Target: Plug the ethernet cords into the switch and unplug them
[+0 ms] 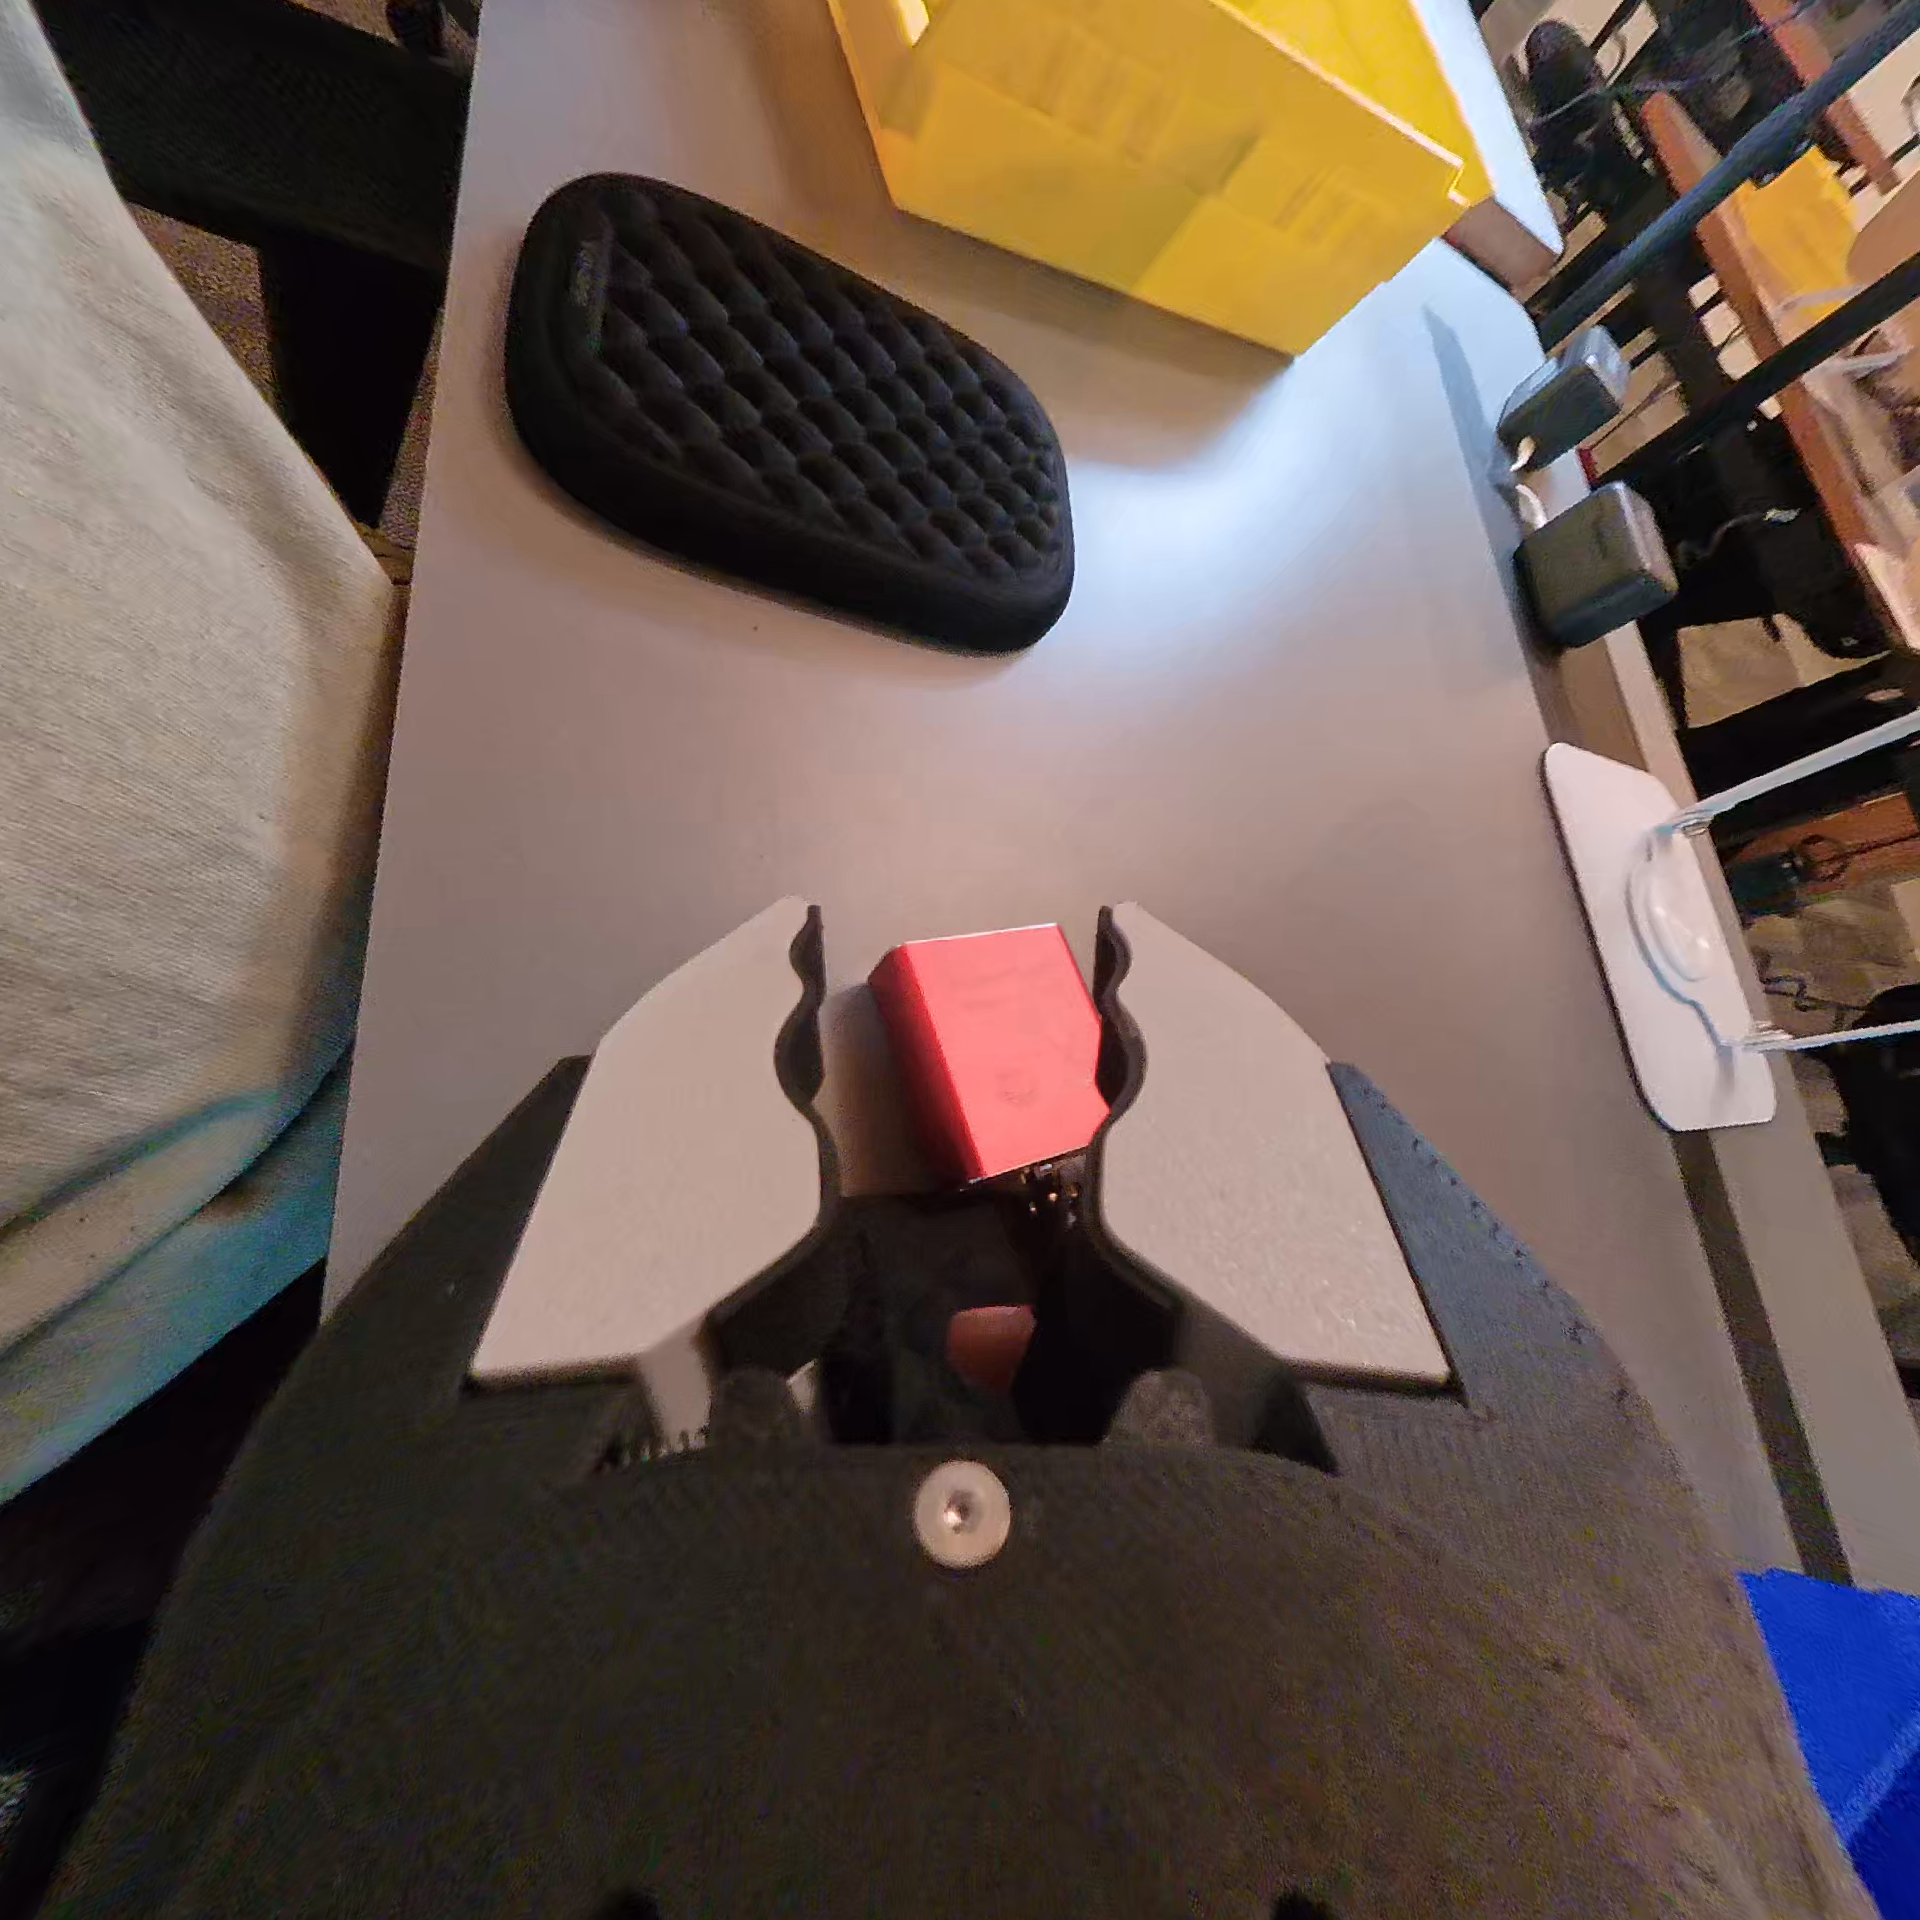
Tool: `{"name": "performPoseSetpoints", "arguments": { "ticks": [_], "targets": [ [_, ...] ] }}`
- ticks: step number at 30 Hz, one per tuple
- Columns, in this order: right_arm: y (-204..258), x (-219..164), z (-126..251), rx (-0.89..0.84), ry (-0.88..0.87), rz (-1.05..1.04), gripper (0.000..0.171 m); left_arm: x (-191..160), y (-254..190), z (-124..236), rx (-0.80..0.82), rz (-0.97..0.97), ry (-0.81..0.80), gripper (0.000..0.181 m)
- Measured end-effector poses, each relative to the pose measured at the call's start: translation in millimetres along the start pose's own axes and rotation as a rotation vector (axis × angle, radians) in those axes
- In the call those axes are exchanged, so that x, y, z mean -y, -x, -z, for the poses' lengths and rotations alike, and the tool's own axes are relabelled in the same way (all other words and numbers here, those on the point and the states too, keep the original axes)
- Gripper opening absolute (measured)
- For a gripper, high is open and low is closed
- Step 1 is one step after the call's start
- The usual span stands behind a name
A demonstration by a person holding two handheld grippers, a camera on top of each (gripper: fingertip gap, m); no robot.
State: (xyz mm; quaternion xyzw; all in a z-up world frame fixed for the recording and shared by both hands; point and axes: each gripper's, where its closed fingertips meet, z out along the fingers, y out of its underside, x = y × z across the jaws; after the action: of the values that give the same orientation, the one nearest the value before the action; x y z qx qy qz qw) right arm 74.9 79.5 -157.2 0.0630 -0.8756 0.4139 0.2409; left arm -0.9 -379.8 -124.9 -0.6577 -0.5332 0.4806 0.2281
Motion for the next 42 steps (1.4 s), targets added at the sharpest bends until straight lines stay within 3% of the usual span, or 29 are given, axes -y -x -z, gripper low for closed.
{"name": "performPoseSetpoints", "arguments": {
  "ticks": [10,19,24,31,35,38,42],
  "targets": [
    [-2,3,2,-0.022,-0.023,0.031,0.046,-21,21,-52,-0.057,-0.071,0.238,0.025],
    [-5,3,3,-0.044,-0.025,0.042,0.044,-33,23,-62,0.047,-0.178,0.357,0.005],
    [-10,4,8,-0.075,-0.028,0.046,0.042,6,36,-40,0.147,-0.081,0.163,0.005],
    [-16,7,9,-0.117,-0.046,0.041,0.042,86,62,30,0.352,0.022,-0.304,0.007],
    [-20,5,6,-0.143,-0.031,0.03,0.042,105,66,58,0.415,0.074,-0.443,0.007],
    [-19,8,6,-0.145,-0.041,0.038,0.042,99,71,50,0.418,0.113,-0.418,0.007],
    [-20,9,6,-0.153,-0.037,0.045,0.042,98,67,37,0.194,0.395,-0.515,0.006]
  ]
}}
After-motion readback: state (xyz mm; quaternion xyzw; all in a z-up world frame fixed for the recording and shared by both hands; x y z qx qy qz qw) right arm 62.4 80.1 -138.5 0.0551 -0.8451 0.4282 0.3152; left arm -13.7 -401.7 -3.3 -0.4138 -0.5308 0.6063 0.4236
